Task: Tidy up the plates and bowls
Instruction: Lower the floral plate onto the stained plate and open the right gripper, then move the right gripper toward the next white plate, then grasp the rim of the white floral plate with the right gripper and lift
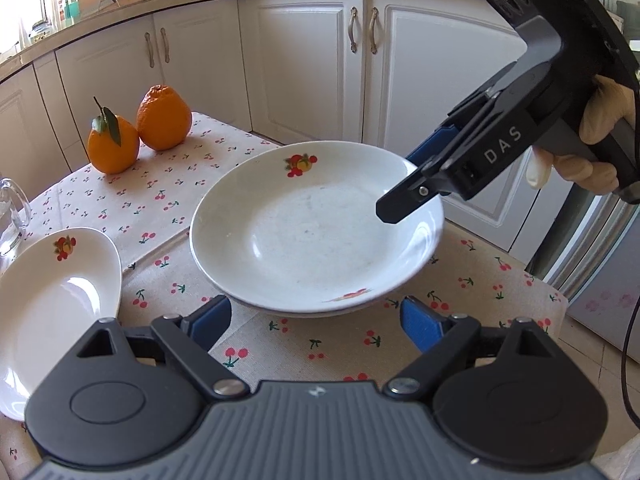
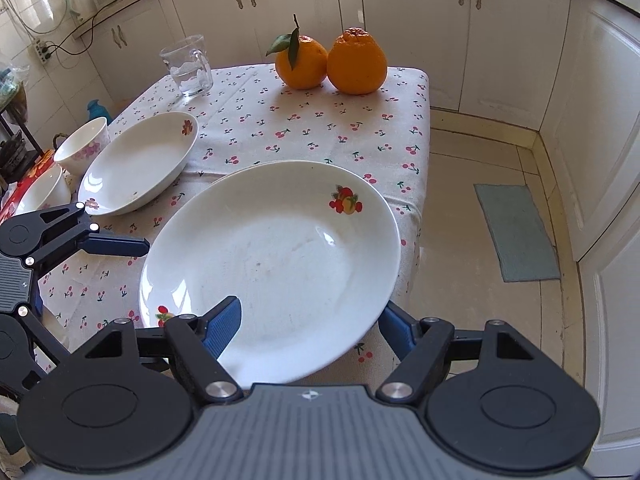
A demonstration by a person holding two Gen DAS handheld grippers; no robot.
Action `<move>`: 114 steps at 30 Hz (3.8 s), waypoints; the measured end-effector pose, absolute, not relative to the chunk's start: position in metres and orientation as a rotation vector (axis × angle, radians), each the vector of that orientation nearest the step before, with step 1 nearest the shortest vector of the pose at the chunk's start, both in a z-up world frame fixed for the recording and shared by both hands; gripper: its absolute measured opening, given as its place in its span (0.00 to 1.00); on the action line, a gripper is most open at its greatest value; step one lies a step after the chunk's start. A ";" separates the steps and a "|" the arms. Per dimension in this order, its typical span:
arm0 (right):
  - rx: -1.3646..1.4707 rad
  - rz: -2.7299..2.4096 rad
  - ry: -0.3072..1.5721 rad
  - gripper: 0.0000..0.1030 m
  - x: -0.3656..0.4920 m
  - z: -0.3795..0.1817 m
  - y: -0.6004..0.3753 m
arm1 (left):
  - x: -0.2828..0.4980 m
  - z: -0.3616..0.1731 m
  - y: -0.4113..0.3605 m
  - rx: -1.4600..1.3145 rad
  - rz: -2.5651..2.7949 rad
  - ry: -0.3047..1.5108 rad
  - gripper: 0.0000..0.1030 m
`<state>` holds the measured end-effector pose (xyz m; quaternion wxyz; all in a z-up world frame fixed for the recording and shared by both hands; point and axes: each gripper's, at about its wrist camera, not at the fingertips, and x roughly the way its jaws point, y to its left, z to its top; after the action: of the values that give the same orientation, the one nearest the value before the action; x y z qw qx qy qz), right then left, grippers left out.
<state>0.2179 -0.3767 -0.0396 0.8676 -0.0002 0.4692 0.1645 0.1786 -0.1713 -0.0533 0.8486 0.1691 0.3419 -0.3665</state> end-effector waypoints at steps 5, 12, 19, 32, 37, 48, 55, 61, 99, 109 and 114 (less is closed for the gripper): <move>0.004 0.357 0.956 0.78 0.211 -0.035 -0.378 | 0.172 -0.051 -0.169 0.347 -0.769 0.707 0.88; -0.020 0.366 0.889 0.99 0.197 -0.020 -0.366 | 0.160 -0.045 -0.154 0.284 -0.690 0.667 0.90; -0.066 0.417 0.850 1.00 0.183 -0.015 -0.338 | 0.152 -0.047 -0.122 0.256 -0.487 0.633 0.91; -0.134 0.509 0.833 1.00 0.192 -0.020 -0.294 | 0.185 -0.082 -0.059 0.073 -0.164 0.749 0.92; -0.162 0.546 0.840 1.00 0.203 -0.021 -0.278 | 0.190 -0.084 -0.058 0.068 -0.143 0.746 0.98; -0.241 0.637 0.845 1.00 0.240 -0.017 -0.245 | 0.208 -0.086 -0.057 0.052 -0.110 0.725 1.00; -0.300 0.737 0.853 1.00 0.278 -0.011 -0.220 | 0.216 -0.087 -0.056 0.039 -0.082 0.719 1.00; -0.374 0.830 0.865 1.00 0.315 -0.014 -0.194 | 0.219 -0.086 -0.054 0.043 -0.093 0.716 1.00; -0.310 1.134 1.056 0.75 0.468 -0.072 -0.127 | 0.215 -0.081 -0.048 0.056 -0.128 0.694 0.85; -0.335 1.150 1.079 0.76 0.468 -0.071 -0.125 | 0.216 -0.079 -0.048 0.079 -0.140 0.692 0.87; -0.334 1.149 1.083 0.76 0.464 -0.072 -0.126 | 0.214 -0.078 -0.047 0.093 -0.152 0.699 0.86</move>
<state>0.4645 -0.1257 -0.0718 0.6918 -0.1496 0.4845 0.5141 0.2143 -0.0474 -0.0778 0.9357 0.0454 0.3418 -0.0744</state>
